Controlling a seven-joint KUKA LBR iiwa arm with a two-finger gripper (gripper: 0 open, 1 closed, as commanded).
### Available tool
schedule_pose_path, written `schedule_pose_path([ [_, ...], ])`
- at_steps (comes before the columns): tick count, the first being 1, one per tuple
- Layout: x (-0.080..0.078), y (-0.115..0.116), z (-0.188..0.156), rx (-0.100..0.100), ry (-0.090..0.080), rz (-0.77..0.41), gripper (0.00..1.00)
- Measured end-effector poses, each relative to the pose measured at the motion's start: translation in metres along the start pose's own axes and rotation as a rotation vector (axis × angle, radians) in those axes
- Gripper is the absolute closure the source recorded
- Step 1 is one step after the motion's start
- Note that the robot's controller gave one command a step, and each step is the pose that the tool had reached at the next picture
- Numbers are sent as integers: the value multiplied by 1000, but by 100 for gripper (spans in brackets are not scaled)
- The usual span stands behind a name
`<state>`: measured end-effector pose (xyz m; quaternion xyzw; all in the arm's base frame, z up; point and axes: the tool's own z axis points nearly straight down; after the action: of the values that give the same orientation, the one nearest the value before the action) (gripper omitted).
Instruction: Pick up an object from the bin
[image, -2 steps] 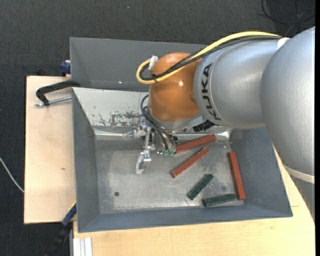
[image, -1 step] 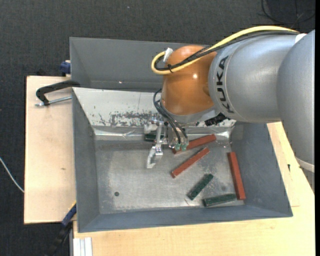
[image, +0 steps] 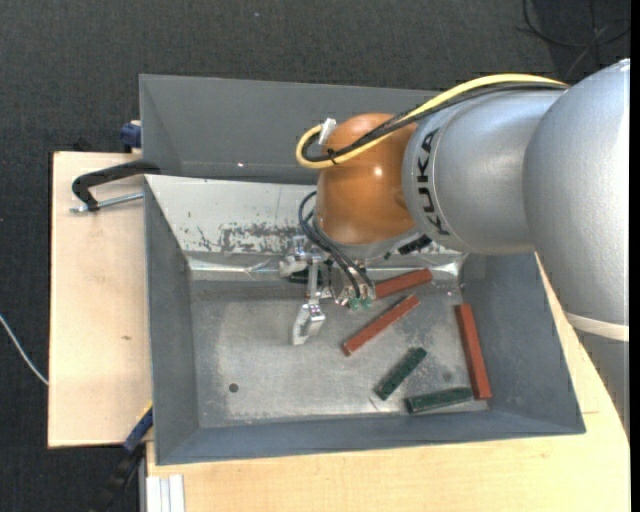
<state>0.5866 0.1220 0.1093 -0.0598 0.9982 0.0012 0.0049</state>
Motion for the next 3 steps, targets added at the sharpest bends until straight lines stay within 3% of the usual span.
schedule_pose_path([
  [1, -1, -54, 4, -1, 15, -68, 0],
  [2, 7, -78, -14, 3, 6, -75, 0],
  [3, 15, -129, -4, -1, 8, -73, 0],
])
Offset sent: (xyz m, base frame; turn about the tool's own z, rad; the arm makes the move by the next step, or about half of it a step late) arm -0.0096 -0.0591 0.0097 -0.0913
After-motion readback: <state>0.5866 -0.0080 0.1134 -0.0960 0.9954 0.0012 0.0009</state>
